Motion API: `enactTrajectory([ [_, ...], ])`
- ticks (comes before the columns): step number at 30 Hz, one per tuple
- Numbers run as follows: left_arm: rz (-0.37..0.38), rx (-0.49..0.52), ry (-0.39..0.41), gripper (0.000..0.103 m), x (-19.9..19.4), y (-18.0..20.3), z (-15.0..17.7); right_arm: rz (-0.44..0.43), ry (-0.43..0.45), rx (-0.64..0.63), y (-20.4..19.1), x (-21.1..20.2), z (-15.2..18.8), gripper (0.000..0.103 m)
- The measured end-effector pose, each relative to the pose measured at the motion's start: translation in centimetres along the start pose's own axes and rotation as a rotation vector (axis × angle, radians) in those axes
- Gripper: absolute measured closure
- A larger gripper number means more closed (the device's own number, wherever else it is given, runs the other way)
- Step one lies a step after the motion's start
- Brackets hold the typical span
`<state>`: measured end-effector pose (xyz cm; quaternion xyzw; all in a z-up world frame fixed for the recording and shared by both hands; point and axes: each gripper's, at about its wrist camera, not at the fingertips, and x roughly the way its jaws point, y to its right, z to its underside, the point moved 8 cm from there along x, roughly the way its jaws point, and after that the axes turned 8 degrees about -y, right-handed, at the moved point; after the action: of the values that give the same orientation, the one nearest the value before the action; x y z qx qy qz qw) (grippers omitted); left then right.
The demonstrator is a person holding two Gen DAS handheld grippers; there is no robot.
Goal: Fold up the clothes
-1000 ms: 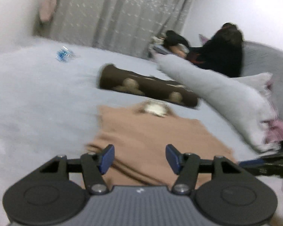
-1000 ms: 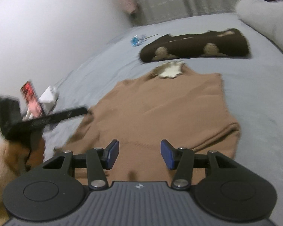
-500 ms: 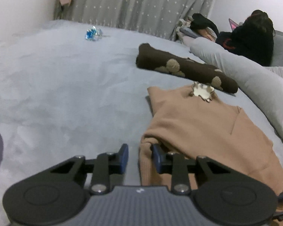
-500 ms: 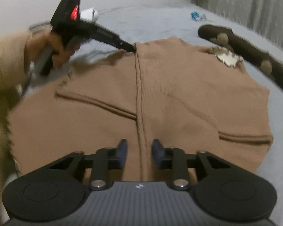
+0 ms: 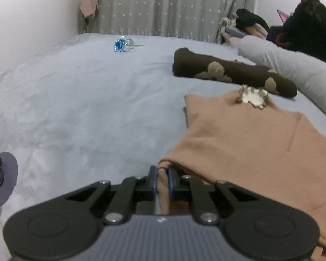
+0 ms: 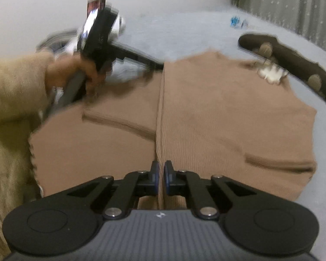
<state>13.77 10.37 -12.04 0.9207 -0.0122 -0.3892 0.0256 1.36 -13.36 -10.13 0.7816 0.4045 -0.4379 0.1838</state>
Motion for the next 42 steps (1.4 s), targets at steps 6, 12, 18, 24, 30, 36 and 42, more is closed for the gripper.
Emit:
enactTrajectory([
  [6, 0.054, -0.040, -0.020, 0.084, -1.1, -0.9, -0.5, -0.033, 0.009, -0.011, -0.3, -0.8, -0.1, 0.082],
  [12, 0.118, -0.060, 0.037, 0.071, -3.1, -1.2, -2.6, 0.017, 0.162, 0.108, 3.2, -4.4, -0.8, 0.059],
  [18, 0.215, -0.148, 0.004, 0.063, 0.0, -0.3, -4.0, 0.145, 0.085, 0.187, 5.6, -2.9, 0.4, 0.059],
  [24, 0.242, -0.244, -0.057, 0.088, 4.1, 0.3, -3.7, 0.156, 0.006, 0.214, 6.4, -0.6, 1.6, 0.063],
  [30, 0.092, -0.124, 0.011, 0.091, 4.0, 1.1, -3.3, 0.181, -0.003, 0.200, 6.0, -0.6, 1.3, 0.084],
  [36, 0.063, -0.072, 0.142, 0.071, 0.0, 2.1, -4.7, 0.275, 0.072, 0.175, 5.1, -1.9, -0.1, 0.068],
  [42, 0.192, 0.068, 0.155, 0.061, -3.5, 6.6, -2.5, 0.298, 0.218, 0.212, 3.1, -1.3, -2.6, 0.050],
])
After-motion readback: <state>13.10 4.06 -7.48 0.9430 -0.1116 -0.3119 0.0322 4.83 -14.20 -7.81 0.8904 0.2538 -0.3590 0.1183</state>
